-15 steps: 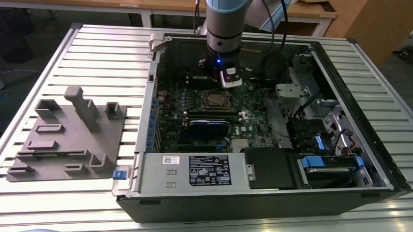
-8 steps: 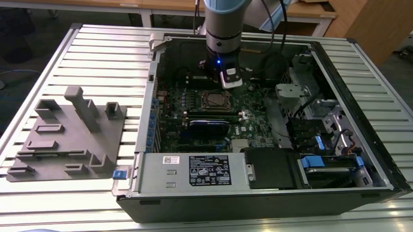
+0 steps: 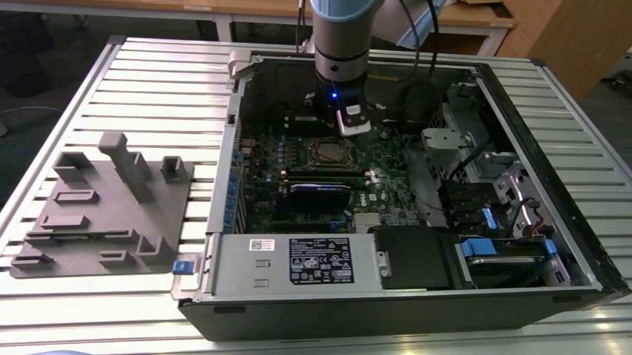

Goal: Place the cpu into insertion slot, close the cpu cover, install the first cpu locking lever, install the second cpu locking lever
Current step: 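Install the first cpu locking lever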

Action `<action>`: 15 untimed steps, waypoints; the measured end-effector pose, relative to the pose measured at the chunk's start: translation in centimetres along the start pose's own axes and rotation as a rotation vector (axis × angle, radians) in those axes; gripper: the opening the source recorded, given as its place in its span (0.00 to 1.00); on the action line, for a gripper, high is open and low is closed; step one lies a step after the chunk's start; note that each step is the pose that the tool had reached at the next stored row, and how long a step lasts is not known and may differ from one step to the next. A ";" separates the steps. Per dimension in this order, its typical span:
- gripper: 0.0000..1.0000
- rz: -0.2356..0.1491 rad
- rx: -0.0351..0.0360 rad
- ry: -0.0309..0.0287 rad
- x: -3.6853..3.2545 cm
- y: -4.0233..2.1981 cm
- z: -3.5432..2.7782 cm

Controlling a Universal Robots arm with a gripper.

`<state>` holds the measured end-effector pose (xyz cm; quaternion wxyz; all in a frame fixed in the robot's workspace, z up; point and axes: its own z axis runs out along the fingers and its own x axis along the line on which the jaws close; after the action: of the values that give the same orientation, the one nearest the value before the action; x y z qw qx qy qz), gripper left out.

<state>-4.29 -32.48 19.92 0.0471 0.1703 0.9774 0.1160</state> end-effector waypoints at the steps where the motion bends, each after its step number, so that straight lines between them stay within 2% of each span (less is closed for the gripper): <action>1: 0.11 0.001 -0.0070 0.0025 -0.01 -0.02 -0.01; 3: 0.11 0.003 -0.0184 0.0064 -0.03 -0.08 -0.05; 5: 0.11 0.003 -0.0244 0.0080 -0.02 -0.15 -0.06; 15: 0.11 0.002 -0.0403 -0.0002 0.43 -0.49 -0.17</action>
<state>-4.87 -32.82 19.94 0.0505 0.1703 0.9747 0.1357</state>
